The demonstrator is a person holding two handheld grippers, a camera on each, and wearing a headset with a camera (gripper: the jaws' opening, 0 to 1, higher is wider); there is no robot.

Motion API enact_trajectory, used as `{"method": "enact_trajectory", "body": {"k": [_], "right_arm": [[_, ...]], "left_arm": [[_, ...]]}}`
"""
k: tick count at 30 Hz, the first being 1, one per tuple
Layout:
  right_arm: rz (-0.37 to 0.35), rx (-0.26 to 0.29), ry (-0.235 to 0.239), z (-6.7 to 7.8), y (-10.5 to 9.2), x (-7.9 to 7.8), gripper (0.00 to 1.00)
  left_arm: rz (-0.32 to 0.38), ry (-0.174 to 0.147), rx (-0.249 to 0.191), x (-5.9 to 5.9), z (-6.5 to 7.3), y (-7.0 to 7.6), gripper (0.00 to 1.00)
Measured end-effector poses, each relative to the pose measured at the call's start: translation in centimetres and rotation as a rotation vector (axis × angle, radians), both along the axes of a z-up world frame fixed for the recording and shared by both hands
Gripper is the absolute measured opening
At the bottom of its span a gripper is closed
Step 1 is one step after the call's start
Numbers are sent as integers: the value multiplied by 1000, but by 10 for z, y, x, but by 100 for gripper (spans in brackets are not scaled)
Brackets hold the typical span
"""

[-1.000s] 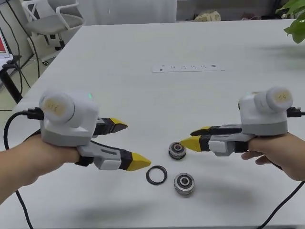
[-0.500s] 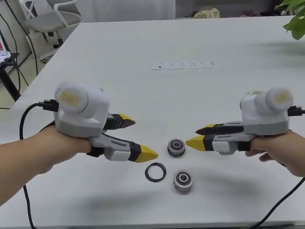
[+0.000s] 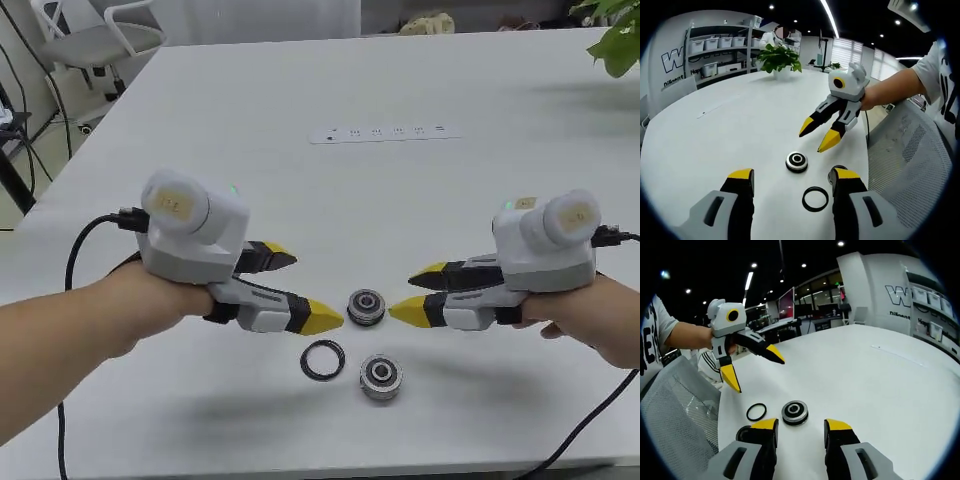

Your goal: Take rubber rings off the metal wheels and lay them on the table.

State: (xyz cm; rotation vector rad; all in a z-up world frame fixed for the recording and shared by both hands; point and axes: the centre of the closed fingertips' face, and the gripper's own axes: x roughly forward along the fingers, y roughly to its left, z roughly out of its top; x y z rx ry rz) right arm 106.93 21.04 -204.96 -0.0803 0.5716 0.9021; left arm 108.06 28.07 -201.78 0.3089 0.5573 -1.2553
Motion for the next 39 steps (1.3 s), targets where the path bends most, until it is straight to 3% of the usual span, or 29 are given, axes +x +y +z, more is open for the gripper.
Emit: {"method": "enact_trajectory", "body": {"k": [12, 39], "right_arm": [[33, -28, 6, -14, 2, -1, 30], [61, -38, 8, -26, 16, 4, 20]], "left_arm": [[-27, 1, 19, 0, -14, -12, 51], [-82, 1, 35, 1, -30, -46, 33]]}}
